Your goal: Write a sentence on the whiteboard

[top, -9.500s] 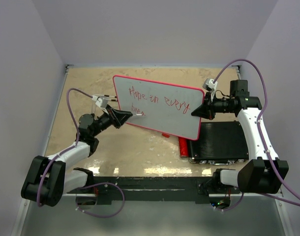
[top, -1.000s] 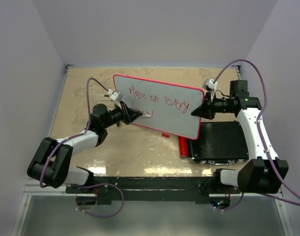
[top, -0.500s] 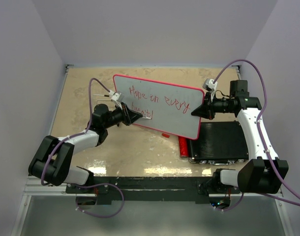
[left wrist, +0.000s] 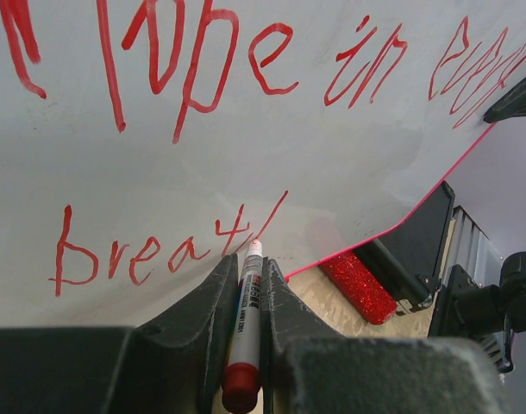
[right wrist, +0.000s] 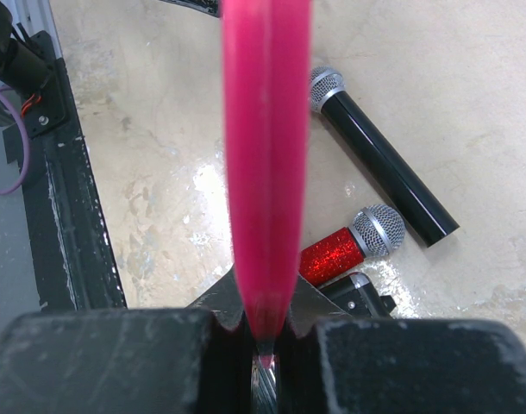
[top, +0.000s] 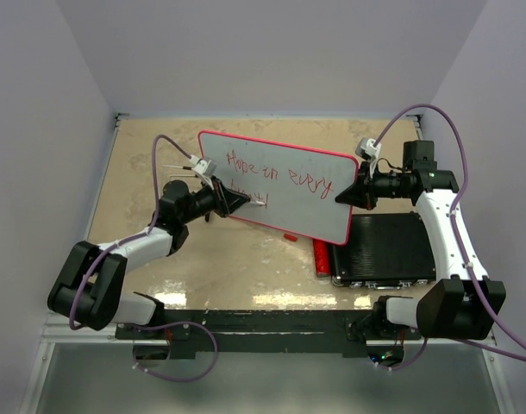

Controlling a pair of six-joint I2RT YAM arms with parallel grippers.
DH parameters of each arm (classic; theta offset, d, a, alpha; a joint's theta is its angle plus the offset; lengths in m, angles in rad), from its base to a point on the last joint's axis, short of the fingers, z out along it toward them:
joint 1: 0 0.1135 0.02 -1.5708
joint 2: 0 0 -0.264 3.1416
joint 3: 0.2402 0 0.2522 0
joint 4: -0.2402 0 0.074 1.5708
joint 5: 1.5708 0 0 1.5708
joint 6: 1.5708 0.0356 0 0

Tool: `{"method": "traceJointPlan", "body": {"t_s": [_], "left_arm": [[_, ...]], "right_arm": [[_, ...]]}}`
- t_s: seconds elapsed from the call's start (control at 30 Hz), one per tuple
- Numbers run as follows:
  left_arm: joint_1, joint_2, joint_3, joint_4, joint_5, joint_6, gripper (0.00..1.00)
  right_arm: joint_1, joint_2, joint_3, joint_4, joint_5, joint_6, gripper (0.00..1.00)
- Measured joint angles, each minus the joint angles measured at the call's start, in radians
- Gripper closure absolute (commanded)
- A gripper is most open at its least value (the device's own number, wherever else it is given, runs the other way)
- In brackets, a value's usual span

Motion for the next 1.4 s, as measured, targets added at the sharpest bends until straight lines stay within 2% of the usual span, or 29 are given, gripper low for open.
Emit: {"method": "traceJointPlan", "body": {"t_s": [0.67,1.4], "left_arm": [[-0.014,0.006,0.023,0.023,0.010,-0.017,1.00],[-0.058,0.085,0.023,0.034,0.020,-0.016,1.00]], "right_arm": [[0.000,0.000,0.000,0.000,0.000,0.000,1.00],[0.000,0.000,0.000,0.000,0.000,0.000,1.00]]}}
